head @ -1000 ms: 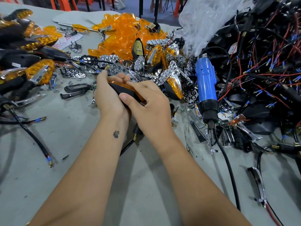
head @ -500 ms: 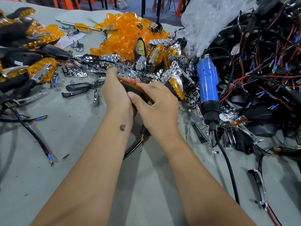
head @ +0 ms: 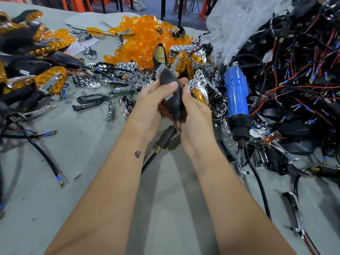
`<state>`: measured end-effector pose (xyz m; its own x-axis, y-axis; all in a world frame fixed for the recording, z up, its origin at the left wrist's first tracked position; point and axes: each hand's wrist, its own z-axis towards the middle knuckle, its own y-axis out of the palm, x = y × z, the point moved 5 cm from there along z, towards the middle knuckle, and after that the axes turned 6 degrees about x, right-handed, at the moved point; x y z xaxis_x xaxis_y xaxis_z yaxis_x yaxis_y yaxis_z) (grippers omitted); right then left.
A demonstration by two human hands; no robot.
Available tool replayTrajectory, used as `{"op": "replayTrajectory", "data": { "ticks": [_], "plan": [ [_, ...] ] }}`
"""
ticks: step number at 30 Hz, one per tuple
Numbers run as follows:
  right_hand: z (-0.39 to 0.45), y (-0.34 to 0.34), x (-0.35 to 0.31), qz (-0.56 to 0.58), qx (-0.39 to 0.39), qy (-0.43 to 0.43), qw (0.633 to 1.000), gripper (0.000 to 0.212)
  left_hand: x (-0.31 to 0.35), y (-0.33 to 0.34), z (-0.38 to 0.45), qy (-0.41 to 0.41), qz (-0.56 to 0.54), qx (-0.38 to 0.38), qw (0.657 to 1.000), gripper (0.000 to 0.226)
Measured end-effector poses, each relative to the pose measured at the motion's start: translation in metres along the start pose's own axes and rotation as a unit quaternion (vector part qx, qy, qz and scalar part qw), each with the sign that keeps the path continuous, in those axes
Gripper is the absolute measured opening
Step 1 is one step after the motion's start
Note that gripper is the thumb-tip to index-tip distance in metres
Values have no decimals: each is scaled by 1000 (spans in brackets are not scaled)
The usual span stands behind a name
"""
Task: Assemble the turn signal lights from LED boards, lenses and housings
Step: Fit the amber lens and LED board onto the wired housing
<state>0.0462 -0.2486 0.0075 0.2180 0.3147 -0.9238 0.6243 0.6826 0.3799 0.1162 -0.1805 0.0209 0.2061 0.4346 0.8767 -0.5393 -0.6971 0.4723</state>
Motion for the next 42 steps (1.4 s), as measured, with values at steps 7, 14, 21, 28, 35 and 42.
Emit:
{"op": "replayTrajectory", "data": {
  "ticks": [7,14,21,28,35,42],
  "plan": [
    [5,-3,3,89,16,112,990,41,-5,4,-4,-55,93,-32,994,48],
    [6,-5,-2,105,-39,120,986,46,4,4,2,-69,130,-99,984,38],
    [2,-4,-3,-258,-16,-97,961,32,-7,-8,6,-76,54,40,995,48],
    [-2,2,-4,-273,-25,-152,950,24,-10,-11,8,-87,-83,111,987,50],
    [-3,10,-2,-244,-74,-130,958,30,5,-21,6,35,29,242,969,55],
    [-8,12,-4,-218,-68,-145,963,39,9,-18,4,54,34,262,963,57]
  ]
}}
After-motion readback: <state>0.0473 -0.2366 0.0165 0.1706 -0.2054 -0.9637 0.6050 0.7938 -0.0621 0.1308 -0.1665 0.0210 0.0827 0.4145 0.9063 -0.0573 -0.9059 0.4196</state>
